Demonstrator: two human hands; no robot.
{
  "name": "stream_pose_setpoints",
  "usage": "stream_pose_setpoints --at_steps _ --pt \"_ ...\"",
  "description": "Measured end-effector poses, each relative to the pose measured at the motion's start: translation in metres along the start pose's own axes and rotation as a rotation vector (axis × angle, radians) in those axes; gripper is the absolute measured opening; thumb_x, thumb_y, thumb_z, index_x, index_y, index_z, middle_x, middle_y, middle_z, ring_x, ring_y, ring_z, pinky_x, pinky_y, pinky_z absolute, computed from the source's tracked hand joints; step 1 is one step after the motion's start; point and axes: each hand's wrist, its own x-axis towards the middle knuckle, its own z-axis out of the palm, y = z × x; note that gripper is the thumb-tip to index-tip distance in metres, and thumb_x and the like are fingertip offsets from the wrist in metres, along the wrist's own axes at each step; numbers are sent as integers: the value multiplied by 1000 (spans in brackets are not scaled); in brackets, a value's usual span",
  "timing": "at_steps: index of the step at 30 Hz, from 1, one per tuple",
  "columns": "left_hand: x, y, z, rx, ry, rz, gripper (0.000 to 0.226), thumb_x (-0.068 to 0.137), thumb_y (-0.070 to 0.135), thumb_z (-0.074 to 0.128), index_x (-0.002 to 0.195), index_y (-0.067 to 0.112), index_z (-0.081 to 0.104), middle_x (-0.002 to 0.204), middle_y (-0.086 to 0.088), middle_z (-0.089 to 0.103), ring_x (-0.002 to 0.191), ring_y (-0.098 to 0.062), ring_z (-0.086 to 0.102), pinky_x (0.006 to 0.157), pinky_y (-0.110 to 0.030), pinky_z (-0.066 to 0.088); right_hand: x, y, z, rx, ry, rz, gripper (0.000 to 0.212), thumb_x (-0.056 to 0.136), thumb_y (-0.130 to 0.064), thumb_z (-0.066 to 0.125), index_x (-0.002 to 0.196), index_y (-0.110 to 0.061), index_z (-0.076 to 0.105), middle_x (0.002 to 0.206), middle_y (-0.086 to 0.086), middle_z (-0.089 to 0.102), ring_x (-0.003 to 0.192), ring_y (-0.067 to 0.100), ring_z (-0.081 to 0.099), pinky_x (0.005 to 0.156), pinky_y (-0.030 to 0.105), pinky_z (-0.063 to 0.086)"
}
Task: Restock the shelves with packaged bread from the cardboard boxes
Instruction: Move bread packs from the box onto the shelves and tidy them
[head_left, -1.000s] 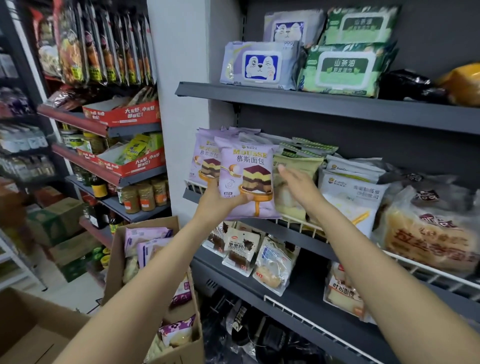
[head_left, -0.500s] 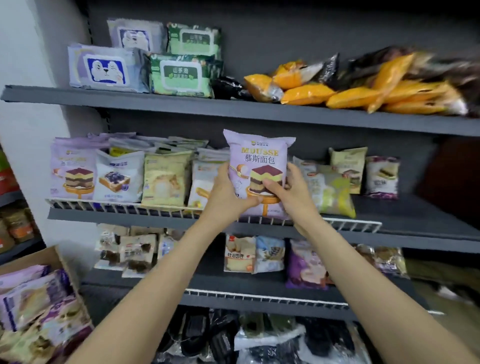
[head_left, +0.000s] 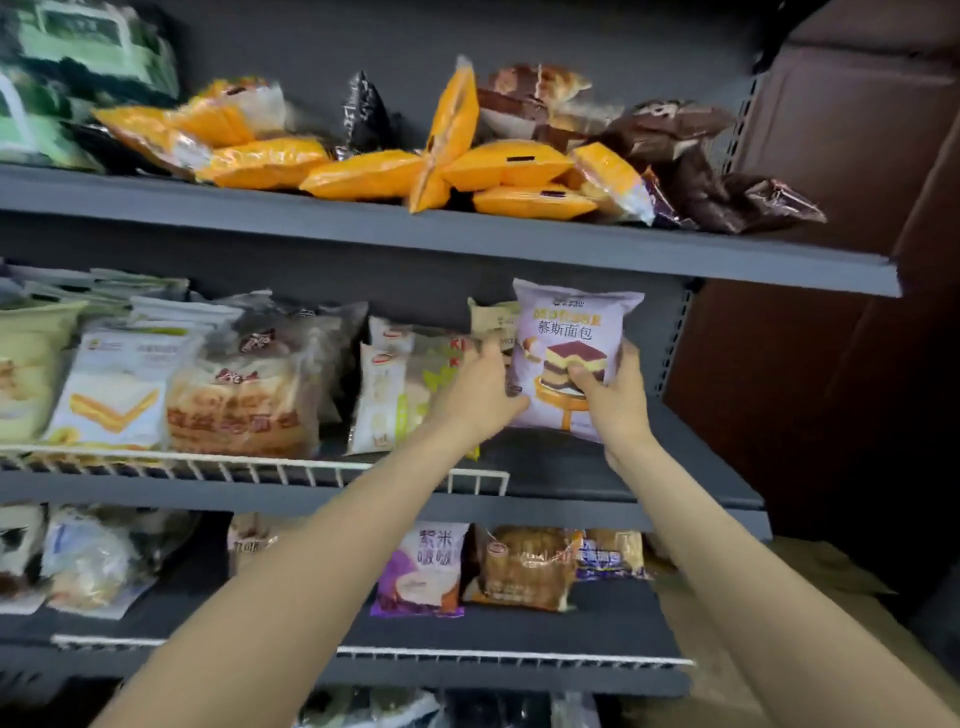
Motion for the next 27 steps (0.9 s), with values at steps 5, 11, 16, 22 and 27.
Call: stream_pose_setpoints --at_steps 5,11,16,22,27 --pt "31 -15 28 549 48 -152 89 79 41 64 149 21 14 151 -13 19 139 -34 19 111 -47 23 50 46 -6 -40 -94 50 67 92 -5 58 147 -10 21 129 3 50 114 16 50 74 5 42" --pt "47 -43 17 654 -104 -237 100 74 62 63 150 33 4 158 -4 10 145 -30 5 114 -61 6 85 83 42 -252 -172 -89 77 90 -9 61 150 -6 13 154 13 25 142 29 27 115 38 25" --pt "47 -43 12 674 -112 -260 95 76 57 64 150 32 8 157 -2 14 145 -27 8 115 -58 12 86 101 67 -724 -64 -218 78 84 6 46 150 -18 12 147 29 23 129 43 41 91 46 48" --pt "48 -46 9 582 -3 -230 71 83 50 57 145 32 26 149 -3 32 137 -30 26 114 -51 20 84 102 73 -1085 -189 -513 67 55 -7 83 117 -22 62 118 19 59 106 34 61 62 36 56" --pt "38 -51 0 521 42 -195 58 88 49 50 141 32 34 146 -3 37 134 -29 33 111 -44 27 70 67 70 -922 -411 -378 52 90 -11 53 139 -20 39 149 11 25 137 31 26 103 44 38"
